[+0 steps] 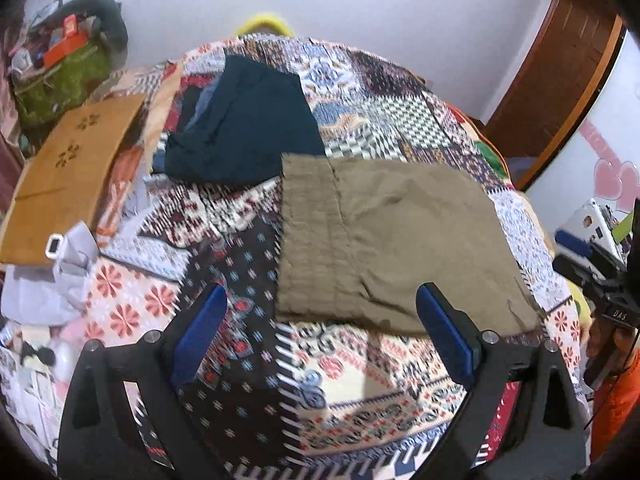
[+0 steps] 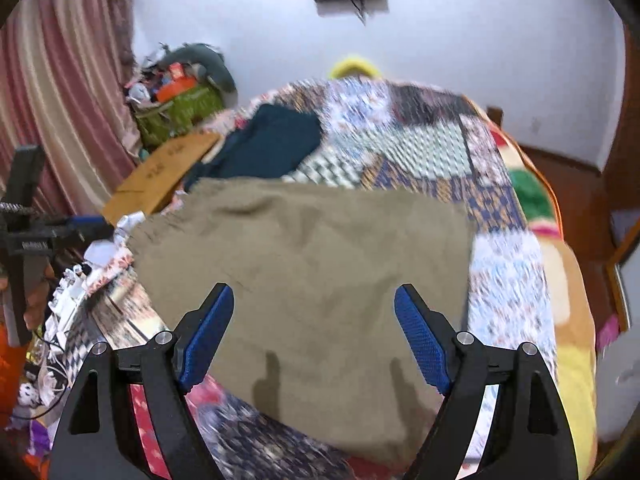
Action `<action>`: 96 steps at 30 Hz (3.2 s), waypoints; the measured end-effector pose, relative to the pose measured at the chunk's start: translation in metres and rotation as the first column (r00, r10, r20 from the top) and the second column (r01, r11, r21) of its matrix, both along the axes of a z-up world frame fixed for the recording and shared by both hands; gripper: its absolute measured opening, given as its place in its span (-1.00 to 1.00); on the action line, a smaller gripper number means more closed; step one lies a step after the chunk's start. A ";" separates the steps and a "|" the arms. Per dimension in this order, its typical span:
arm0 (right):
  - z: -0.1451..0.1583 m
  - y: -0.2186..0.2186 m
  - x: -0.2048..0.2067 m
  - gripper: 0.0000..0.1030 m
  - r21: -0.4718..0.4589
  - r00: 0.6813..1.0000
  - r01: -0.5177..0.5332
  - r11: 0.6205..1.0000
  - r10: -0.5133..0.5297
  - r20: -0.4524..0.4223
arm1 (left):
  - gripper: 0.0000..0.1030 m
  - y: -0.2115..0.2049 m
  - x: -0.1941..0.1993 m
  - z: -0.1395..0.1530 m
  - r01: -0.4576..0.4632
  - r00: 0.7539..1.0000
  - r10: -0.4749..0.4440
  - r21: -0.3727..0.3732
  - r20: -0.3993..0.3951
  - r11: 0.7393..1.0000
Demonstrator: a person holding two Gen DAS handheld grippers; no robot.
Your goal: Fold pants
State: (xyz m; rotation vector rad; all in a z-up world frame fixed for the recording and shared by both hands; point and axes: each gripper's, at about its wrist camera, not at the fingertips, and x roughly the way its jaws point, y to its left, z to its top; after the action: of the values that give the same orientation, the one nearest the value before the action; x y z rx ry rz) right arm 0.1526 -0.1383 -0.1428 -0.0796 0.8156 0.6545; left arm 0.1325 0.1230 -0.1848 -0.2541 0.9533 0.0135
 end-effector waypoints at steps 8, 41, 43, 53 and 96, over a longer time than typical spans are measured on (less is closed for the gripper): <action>-0.039 0.035 0.001 0.58 -0.034 0.999 -0.046 0.998 0.045 -0.024 | 0.87 -0.018 -0.004 -0.031 0.030 0.995 -0.045 -0.157 -0.093 0.987; -0.071 -0.014 -0.012 0.60 0.006 0.980 0.039 0.999 -0.037 -0.195 | -0.31 0.002 -0.001 0.012 -0.196 0.978 0.177 0.186 0.111 0.963; -0.069 -0.020 -0.015 0.61 0.019 0.980 0.044 0.999 -0.040 -0.195 | -0.31 0.001 -0.006 0.023 -0.210 0.974 0.178 0.252 0.144 0.945; -0.076 -0.025 -0.020 0.60 0.016 0.975 0.072 0.997 -0.067 -0.213 | -0.32 -0.048 -0.005 0.070 -0.124 0.961 0.022 0.362 0.274 0.924; -0.066 -0.039 -0.024 0.61 0.063 0.971 0.123 0.990 -0.107 -0.212 | 0.78 -0.081 0.106 0.048 0.223 0.963 -0.250 0.226 0.098 0.948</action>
State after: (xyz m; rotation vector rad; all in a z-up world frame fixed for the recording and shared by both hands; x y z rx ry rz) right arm 0.1283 -0.1778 -0.2090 0.1060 0.9889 0.5895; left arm 0.2380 0.0422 -0.1365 0.0589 0.8440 -0.1199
